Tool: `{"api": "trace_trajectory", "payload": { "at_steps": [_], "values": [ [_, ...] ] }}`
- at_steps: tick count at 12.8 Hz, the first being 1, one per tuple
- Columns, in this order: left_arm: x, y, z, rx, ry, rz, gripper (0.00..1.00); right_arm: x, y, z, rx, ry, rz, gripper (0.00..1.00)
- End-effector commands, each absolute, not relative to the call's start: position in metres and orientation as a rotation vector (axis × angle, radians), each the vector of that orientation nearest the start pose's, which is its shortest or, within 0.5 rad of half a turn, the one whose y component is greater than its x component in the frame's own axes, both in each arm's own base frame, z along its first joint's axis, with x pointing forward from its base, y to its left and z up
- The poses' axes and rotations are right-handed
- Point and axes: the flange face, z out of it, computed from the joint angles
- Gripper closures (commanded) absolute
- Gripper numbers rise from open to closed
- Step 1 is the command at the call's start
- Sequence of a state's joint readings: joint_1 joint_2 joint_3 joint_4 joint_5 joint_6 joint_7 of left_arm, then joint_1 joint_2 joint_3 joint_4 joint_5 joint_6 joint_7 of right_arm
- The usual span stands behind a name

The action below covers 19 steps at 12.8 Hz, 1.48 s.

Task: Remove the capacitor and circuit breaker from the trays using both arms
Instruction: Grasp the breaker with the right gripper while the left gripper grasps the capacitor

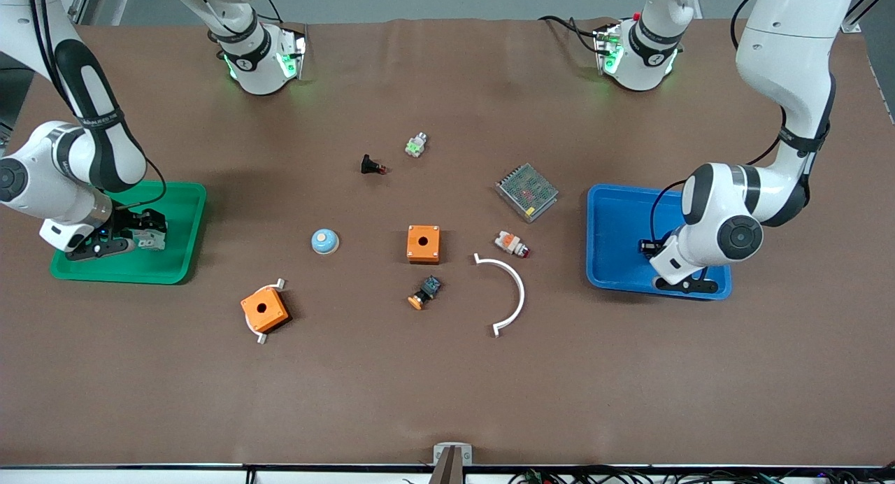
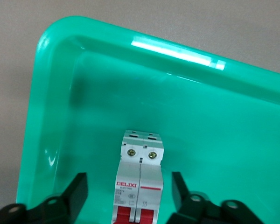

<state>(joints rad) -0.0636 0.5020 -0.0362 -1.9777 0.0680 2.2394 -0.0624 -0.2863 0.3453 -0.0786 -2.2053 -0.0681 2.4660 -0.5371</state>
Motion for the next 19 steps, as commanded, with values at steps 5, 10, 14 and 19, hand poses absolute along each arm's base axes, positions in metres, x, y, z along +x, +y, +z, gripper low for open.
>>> {"api": "trace_trajectory", "payload": {
  "at_steps": [5,10,14,19],
  "values": [
    [0.622,-0.073,0.252,-3.087,0.09,0.267,0.93,0.512,-0.207,0.223,-3.13,-0.514,0.152,0.96],
    [0.657,-0.216,0.281,-3.201,-0.298,0.161,0.94,0.542,-0.163,0.296,-3.117,-0.596,0.144,0.97],
    [0.661,-0.325,0.284,-3.219,-0.578,0.11,0.94,0.583,-0.079,0.357,-3.146,-0.447,0.234,0.96],
    [0.642,-0.407,0.262,-3.247,-0.801,0.062,0.93,0.589,0.08,0.367,-3.223,-0.201,0.219,0.98]
  ]
}}
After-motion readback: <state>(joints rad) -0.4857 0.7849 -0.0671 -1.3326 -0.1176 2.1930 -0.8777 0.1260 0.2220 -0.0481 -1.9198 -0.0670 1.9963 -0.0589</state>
